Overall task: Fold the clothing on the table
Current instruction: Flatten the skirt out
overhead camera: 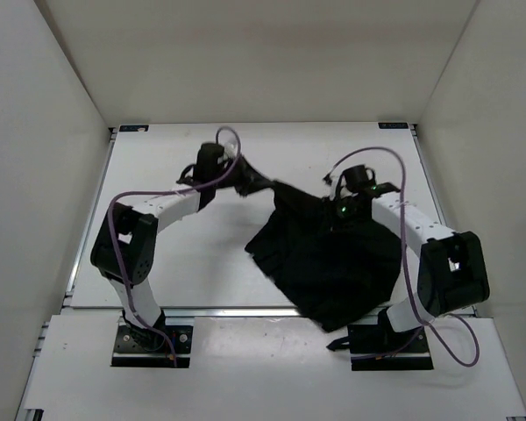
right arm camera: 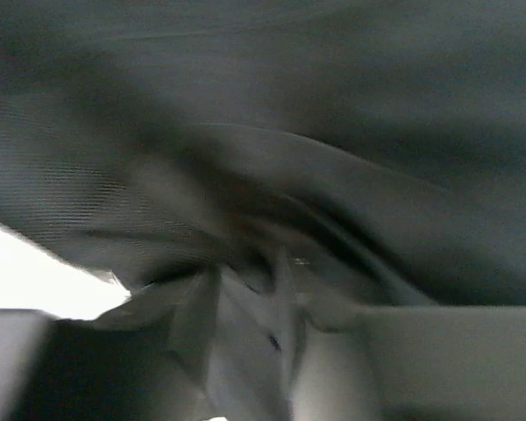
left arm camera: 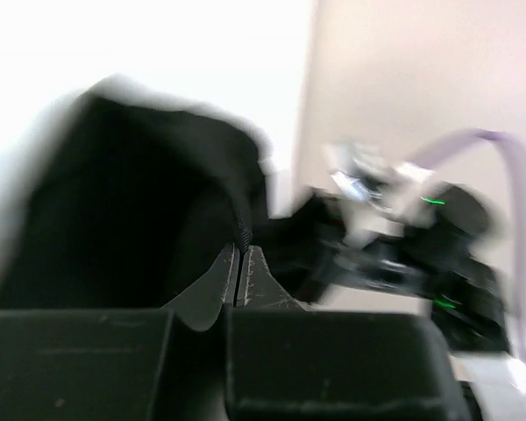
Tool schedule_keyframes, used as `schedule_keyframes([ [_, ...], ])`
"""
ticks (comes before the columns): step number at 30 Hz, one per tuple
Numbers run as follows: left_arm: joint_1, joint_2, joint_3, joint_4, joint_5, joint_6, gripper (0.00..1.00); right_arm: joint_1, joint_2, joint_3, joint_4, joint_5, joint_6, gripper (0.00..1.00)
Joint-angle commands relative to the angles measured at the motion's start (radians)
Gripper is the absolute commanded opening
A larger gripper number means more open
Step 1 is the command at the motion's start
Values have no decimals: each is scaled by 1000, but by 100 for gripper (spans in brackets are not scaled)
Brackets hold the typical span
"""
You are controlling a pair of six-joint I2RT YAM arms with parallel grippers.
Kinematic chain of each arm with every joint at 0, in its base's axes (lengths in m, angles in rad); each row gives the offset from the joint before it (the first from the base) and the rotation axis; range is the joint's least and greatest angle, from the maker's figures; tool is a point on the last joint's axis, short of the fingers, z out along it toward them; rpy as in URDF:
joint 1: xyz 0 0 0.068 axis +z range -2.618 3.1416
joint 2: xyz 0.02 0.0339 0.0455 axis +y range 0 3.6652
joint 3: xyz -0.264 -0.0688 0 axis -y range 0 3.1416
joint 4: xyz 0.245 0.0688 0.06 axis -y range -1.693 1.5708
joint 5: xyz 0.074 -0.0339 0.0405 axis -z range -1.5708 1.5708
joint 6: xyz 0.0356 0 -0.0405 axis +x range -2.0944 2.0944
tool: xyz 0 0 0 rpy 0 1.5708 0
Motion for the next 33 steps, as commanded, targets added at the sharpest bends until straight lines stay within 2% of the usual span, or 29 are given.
schedule_keyframes([
  [1, 37, -106, 215, 37, -34, -25, 0, -117, -39, 155, -33, 157, 42, 30],
  [2, 33, -153, 237, -36, -67, -5, 0, -130, -52, 183, -52, 168, 63, 40],
  [3, 42, -205, 239, -84, -99, 33, 0, -148, -61, 207, -60, 184, 65, 45],
  [5, 73, -286, 141, -92, -87, 29, 0, -165, -72, 217, -63, 192, 80, 48],
  [8, 123, -458, -167, 9, -49, -19, 0, -143, -102, 188, -50, 188, 123, 49],
  [10, 160, -622, -397, -56, -79, 19, 0, -109, -111, 160, -29, 183, 138, 49],
  [13, 218, -797, -601, -140, -147, 84, 0, -34, -122, 120, 25, 130, 230, 49],
  [16, 241, -908, -706, -235, -205, 112, 0, 90, -116, 47, 167, 108, 395, 51],
  [18, 235, -928, -725, -246, -224, 116, 0, 179, -81, 30, 231, 97, 451, 51],
  [21, 199, -898, -682, -221, -224, 98, 0, 212, -26, 8, 326, 44, 523, 49],
  [22, 176, -850, -607, -212, -234, 99, 0, 206, -10, 5, 357, 33, 539, 47],
  [24, 58, -737, -423, -221, -228, 142, 0, 166, -7, -10, 382, 27, 542, 44],
  [25, 7, -641, -269, -239, -204, 171, 0, 143, -1, -23, 382, 7, 531, 43],
  [26, -7, -555, -126, -218, -173, 173, 0, 132, 3, -17, 372, 11, 523, 43],
  [29, 13, -422, 112, -155, -16, 78, 0, 83, -6, -4, 321, 5, 478, 43],
  [31, 74, -437, 159, -169, 3, 59, 0, 59, -45, -15, 298, 7, 470, 43],
  [33, 118, -504, 58, -213, -30, 79, 0, 46, -79, -33, 299, 8, 473, 43],
])
